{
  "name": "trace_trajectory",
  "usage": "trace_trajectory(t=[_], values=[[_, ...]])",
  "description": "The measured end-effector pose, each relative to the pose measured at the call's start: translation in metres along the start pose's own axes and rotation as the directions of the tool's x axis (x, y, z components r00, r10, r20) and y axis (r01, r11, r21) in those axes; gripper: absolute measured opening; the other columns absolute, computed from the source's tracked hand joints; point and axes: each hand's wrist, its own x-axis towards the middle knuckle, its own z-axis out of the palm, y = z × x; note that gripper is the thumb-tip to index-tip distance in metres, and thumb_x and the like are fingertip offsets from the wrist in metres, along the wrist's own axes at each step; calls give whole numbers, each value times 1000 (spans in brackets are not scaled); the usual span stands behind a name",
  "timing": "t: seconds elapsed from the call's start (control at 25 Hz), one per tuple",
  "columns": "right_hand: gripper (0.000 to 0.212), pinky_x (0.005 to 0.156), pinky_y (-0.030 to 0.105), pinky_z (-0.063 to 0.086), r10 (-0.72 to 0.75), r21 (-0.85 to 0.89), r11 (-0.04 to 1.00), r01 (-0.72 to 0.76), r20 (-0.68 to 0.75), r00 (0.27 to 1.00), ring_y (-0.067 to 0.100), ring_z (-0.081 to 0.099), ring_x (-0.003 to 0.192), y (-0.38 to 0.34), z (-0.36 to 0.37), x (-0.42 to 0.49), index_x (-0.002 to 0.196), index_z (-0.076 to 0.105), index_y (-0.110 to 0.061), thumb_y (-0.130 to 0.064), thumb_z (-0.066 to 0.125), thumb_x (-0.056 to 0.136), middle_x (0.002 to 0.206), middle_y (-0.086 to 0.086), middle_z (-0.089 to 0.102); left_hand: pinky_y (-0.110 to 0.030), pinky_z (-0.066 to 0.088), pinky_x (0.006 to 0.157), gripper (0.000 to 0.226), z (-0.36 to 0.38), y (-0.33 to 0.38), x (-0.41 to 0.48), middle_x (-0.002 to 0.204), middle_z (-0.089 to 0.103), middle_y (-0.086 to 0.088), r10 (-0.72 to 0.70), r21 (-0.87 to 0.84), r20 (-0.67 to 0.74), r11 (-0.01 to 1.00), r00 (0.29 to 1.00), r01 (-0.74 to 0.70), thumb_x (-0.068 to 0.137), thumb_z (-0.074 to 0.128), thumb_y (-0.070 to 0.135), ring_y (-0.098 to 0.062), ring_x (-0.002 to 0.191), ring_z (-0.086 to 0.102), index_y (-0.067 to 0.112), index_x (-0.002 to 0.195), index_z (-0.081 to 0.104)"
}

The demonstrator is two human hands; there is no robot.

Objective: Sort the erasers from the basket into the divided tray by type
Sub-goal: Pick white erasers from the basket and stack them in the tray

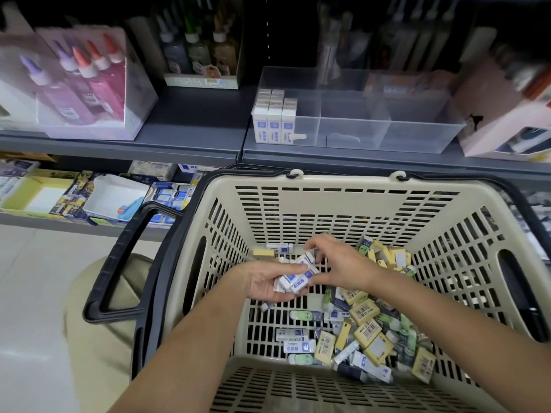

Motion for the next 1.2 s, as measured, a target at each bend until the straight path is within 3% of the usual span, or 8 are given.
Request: trace_trajectory(t=[0.2, 0.36, 0.6, 0.8, 0.92, 1.04, 1.12, 1.2], values=[[36, 66, 12, 45, 105, 334, 940, -76, -70, 992, 3, 55, 81, -4, -22, -5, 91, 57, -38, -28, 81, 66, 106, -9, 50, -24, 57, 59, 36, 22, 13, -3, 82, 71, -8, 176, -121, -6, 977, 984, -176, 66, 78, 15, -18, 73, 69, 8, 99, 64], [36, 81, 34, 53, 104, 490, 871, -11, -162, 981, 22, 58, 93, -16, -41, -7, 88, 59, -33, -12, 80, 68, 105, -4, 50, -24, 55, 58, 45, 39, 29, -10, 80, 70, -5, 292, -95, -45, 951, 955, -295, 63, 78, 27, -15, 72, 68, 11, 103, 63], [38, 78, 24, 55, 84, 682, 729, 51, -164, 983, 4, 65, 84, -34, -65, -14, 96, 56, -18, 7, 70, 72, 98, 0, 62, -27, 57, 56, 37, 49, 49, -38, 85, 69, -4, 358, -102, 16, 930, 934, -354, 73, 66, 42, -15, 74, 68, 18, 102, 65], [29, 73, 20, 54, 122, 720, 688, 87, -233, 965, 9, 68, 84, -46, -87, -21, 94, 63, -18, -1, 72, 72, 93, -4, 69, -35, 60, 68, 35, 51, 64, -60, 84, 70, -5, 435, -106, 52, 897, 899, -429, 73, 70, 21, -17, 75, 68, 16, 107, 63], [29, 65, 16, 51, 168, 717, 688, 113, -308, 936, 7, 66, 75, -54, -92, -22, 97, 63, -24, -8, 72, 75, 86, -4, 68, -29, 58, 58, 35, 52, 72, -69, 84, 71, -7, 483, -114, 45, 872, 874, -476, 70, 71, 14, -17, 75, 70, 12, 105, 64], [30, 60, 16, 49, 207, 634, 767, 104, -397, 894, 7, 62, 66, -64, -87, -18, 103, 60, -27, -10, 69, 79, 78, -3, 65, -27, 57, 56, 36, 53, 72, -67, 83, 73, -5, 513, -126, -43, 848, 857, -514, 70, 72, 10, -15, 71, 70, 13, 105, 65], [45, 69, 22, 52, 172, 514, 853, 89, -438, 882, 11, 61, 75, -71, -83, -17, 112, 56, -34, -16, 74, 75, 90, -6, 61, -28, 57, 56, 32, 54, 70, -66, 83, 74, -5, 517, -164, -79, 837, 852, -523, 74, 70, 7, -15, 69, 70, 14, 105, 64], [71, 77, 21, 50, 91, 325, 944, 47, -397, 913, 3, 55, 82, -75, -80, -17, 129, 41, -37, -25, 78, 69, 99, -17, 51, -30, 57, 58, 33, 55, 70, -69, 86, 74, -8, 529, -201, -71, 823, 846, -531, 75, 68, 7, -18, 71, 71, 13, 107, 63]])
